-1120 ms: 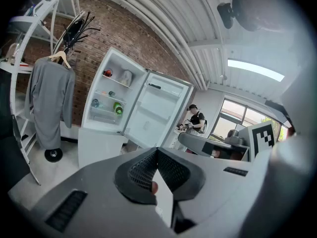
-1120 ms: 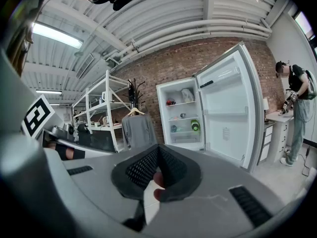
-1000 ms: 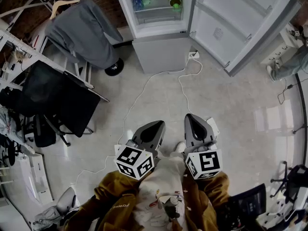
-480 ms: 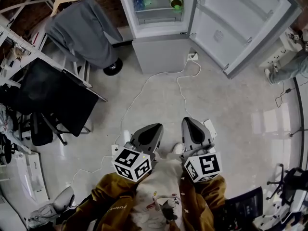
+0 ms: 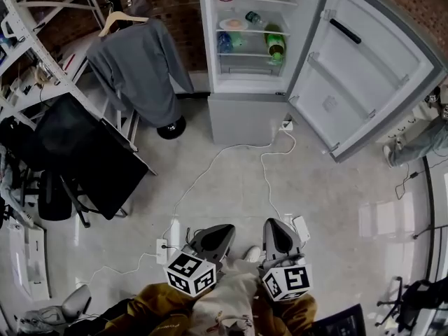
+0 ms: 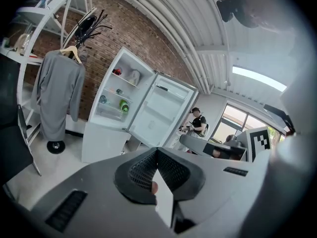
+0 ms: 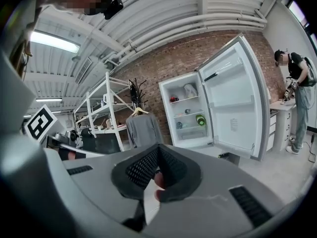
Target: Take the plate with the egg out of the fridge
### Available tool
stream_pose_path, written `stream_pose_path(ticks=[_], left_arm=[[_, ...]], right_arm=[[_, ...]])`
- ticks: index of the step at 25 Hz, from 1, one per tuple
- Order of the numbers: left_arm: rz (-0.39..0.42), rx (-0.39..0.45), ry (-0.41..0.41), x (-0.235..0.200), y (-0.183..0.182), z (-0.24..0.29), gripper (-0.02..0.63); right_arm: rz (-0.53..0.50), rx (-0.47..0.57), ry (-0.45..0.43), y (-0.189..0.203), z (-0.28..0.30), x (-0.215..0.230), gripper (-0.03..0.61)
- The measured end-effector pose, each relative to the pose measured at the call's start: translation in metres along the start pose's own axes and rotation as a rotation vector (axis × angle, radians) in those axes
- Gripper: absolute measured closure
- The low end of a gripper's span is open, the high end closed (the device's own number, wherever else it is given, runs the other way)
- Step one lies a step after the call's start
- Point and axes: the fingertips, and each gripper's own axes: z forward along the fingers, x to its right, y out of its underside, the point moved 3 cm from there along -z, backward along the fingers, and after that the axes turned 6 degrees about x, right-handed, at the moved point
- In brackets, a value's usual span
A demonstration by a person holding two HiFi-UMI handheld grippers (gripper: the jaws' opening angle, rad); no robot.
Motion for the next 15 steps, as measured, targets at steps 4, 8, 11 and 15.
stream_pose_path(ticks=[4,8,11,15], left_arm=[[-0.033,0.008,-0.010,-0.025,-0.004,-0.023,0.604],[-0.080,-0.002,-0.026,-0.056,-0.001,-0.042,0.604],[-0.109,-0.007,-0.020,-0.073,0.000,-0.048,0.604],[-0.124,0.010,-0.010,-0.079,-0.007,-0.053,0.604]], right_arm=[[0.009,-0.017,0.002,0.004,0.012,-0.024,0.581],[0.033,-0.031,0.002,0.014,0.028,-0.052,0.581],[0.035,-0.050,-0.002,0.022,0.036,-0.068,0.581],[0.026,-0.059,0.007,0.020,0.041,-0.072,0.581]])
